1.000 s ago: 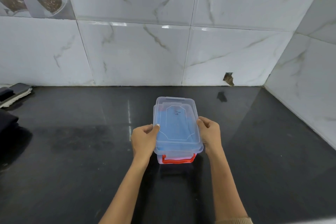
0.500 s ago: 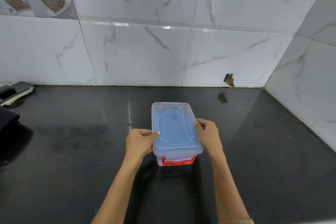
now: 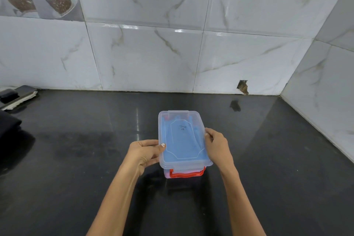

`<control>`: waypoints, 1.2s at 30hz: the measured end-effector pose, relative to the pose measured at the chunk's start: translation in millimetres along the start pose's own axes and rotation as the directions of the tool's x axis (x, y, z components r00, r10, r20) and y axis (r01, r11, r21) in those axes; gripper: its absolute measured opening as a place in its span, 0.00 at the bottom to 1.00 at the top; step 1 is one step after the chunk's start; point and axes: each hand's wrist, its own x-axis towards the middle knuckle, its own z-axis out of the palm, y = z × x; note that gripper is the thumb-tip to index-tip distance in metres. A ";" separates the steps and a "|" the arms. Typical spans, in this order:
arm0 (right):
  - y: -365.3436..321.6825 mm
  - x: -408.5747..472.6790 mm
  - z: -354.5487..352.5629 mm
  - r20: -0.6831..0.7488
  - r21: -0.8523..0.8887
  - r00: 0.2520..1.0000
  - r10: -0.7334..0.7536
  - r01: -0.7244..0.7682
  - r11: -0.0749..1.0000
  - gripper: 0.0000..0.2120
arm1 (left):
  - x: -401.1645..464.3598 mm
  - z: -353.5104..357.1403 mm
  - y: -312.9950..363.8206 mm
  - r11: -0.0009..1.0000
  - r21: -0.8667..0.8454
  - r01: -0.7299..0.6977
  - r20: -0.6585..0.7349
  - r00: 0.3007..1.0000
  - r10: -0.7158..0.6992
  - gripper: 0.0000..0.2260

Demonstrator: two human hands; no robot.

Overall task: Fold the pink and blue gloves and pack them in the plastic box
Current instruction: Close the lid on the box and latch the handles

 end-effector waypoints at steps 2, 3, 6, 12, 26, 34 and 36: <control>1.7 -0.8 3.1 -0.021 0.011 1.000 -0.003 0.003 1.000 0.12 | 1.3 1.1 0.2 1.000 0.006 -0.010 -0.010 1.000 0.010 0.09; 2.0 -1.0 5.3 -0.035 0.014 0.999 -0.001 0.001 1.000 0.14 | 2.3 1.8 0.4 1.000 0.009 -0.018 -0.013 1.000 0.018 0.09; -0.1 -2.4 9.5 -0.046 0.066 0.998 -0.046 0.049 0.997 0.18 | 5.3 4.7 3.8 0.998 0.043 -0.039 -0.027 0.999 0.040 0.09; 10.8 -18.0 -0.3 -0.073 -0.024 0.898 -0.433 0.433 0.901 0.11 | 6.5 1.1 7.8 0.994 0.068 -0.084 0.014 0.996 0.084 0.13; 71.2 -39.3 -12.2 0.224 -0.469 0.481 -0.848 0.816 0.339 0.25 | -1.5 -15.4 -42.0 0.031 0.628 -0.777 0.354 0.321 0.878 0.05; 71.7 -46.2 -6.1 0.166 -0.441 0.516 -0.840 0.801 0.405 0.33 | 19.8 -36.2 -88.6 -0.375 0.622 -0.688 0.614 0.131 0.778 0.25; 70.1 -47.0 -7.4 0.162 -0.416 0.511 -0.844 0.811 0.411 0.27 | 23.4 -33.7 -92.4 -0.365 0.624 -0.691 0.583 0.100 0.806 0.22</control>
